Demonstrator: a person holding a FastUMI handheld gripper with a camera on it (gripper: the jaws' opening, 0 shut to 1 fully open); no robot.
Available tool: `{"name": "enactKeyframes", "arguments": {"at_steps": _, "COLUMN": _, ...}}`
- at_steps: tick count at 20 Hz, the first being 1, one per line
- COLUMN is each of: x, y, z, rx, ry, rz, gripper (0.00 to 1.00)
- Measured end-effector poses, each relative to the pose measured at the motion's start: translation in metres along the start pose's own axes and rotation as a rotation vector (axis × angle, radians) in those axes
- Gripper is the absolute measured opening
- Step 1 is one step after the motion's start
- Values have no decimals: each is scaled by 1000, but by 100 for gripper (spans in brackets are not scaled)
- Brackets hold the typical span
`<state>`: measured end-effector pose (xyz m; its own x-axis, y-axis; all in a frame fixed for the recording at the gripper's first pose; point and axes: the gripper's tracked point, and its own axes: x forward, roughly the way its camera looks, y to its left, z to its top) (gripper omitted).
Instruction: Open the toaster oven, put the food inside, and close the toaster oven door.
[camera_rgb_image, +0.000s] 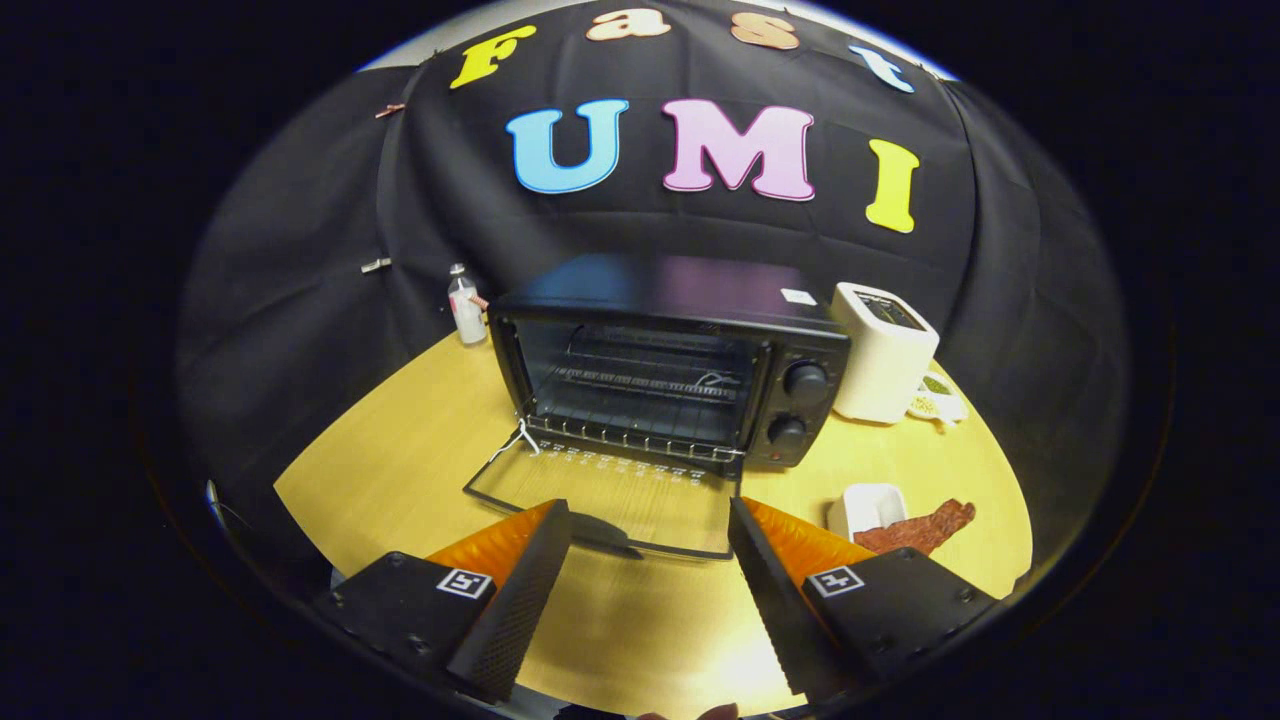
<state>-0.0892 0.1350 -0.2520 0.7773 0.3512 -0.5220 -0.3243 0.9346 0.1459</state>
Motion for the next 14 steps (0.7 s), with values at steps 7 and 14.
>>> {"name": "enactKeyframes", "arguments": {"at_steps": 7, "x": -17, "y": -101, "z": 0, "rx": -24, "ry": 115, "rz": 43, "gripper": 98}}
{"name": "enactKeyframes", "arguments": {"at_steps": 14, "x": -7, "y": -206, "z": -27, "rx": -14, "ry": 280, "rz": 92, "gripper": 97}}
